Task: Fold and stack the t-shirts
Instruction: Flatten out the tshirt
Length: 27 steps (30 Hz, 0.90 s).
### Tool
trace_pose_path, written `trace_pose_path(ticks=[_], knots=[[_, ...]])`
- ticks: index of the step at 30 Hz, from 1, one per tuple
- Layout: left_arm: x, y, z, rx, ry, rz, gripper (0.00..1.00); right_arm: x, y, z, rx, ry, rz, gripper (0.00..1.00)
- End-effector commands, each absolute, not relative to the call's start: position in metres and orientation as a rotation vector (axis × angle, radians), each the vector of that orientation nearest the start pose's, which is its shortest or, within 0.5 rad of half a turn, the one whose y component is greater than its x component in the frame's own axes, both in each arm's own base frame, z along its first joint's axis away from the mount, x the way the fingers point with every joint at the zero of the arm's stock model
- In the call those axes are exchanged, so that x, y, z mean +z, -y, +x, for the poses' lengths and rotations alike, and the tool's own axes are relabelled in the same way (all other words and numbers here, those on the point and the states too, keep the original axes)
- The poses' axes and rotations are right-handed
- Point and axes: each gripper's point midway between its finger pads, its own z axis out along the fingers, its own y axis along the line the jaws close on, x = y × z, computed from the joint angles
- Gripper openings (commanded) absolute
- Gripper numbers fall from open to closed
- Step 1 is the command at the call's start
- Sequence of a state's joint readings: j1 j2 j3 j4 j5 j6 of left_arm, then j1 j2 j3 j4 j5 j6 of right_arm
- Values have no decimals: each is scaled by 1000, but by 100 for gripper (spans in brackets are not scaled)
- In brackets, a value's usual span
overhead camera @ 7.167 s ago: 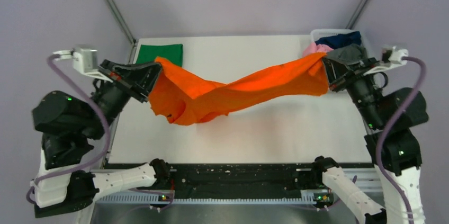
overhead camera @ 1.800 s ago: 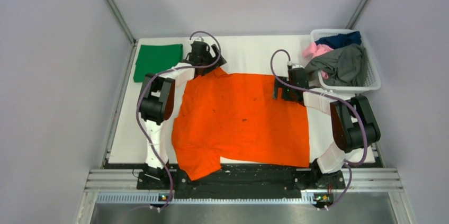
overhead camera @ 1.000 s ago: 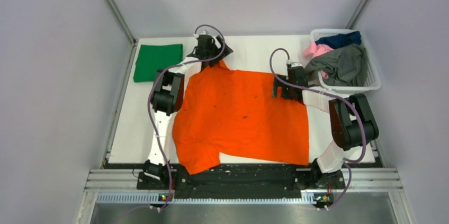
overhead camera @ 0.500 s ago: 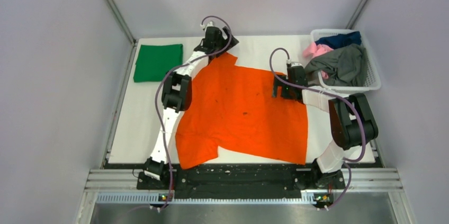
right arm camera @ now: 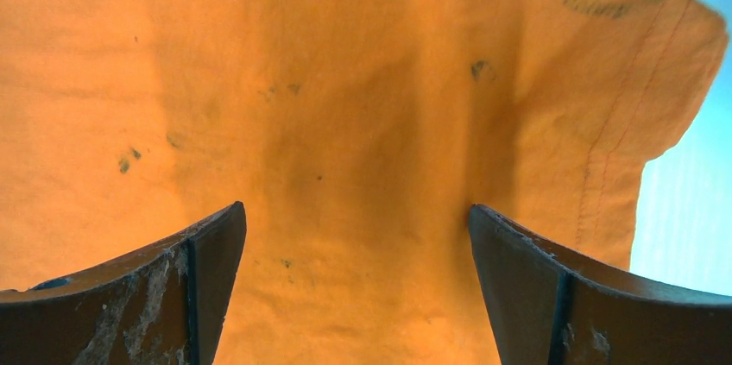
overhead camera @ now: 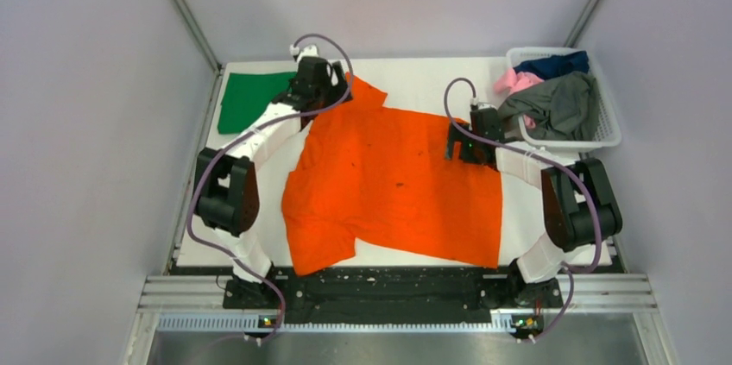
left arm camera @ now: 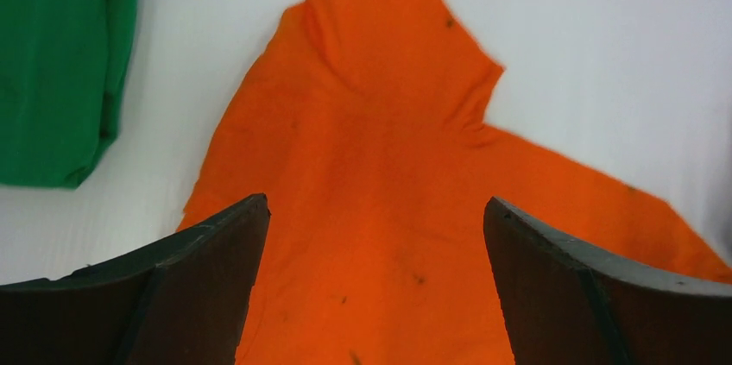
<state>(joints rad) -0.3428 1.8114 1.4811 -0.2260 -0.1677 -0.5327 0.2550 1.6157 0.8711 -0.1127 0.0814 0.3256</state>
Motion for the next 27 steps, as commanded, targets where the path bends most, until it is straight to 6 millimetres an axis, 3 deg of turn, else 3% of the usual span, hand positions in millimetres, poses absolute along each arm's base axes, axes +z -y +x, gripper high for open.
trace_pose_path(ticks=[1,5,11,14,23,27], knots=[[122,152,462,-237,-2266,-348,99,32,-102,365,201,-2463,164,99],[101,167,444,-354,-2340,-368,99,17,-93,353,140,-2518,230,99],[44,184,423,-421,-2480,-402,97,22,-87,345,117,-2502,249,99],[27,199,416,-396,-2517,-374,97,23,-88,343,129,-2502,245,99],[6,302,377,-521,-2611,-263,97,29,-86,339,129,-2490,252,99],[15,306,369,-522,-2606,-294,97,28,-84,338,113,-2492,248,99]])
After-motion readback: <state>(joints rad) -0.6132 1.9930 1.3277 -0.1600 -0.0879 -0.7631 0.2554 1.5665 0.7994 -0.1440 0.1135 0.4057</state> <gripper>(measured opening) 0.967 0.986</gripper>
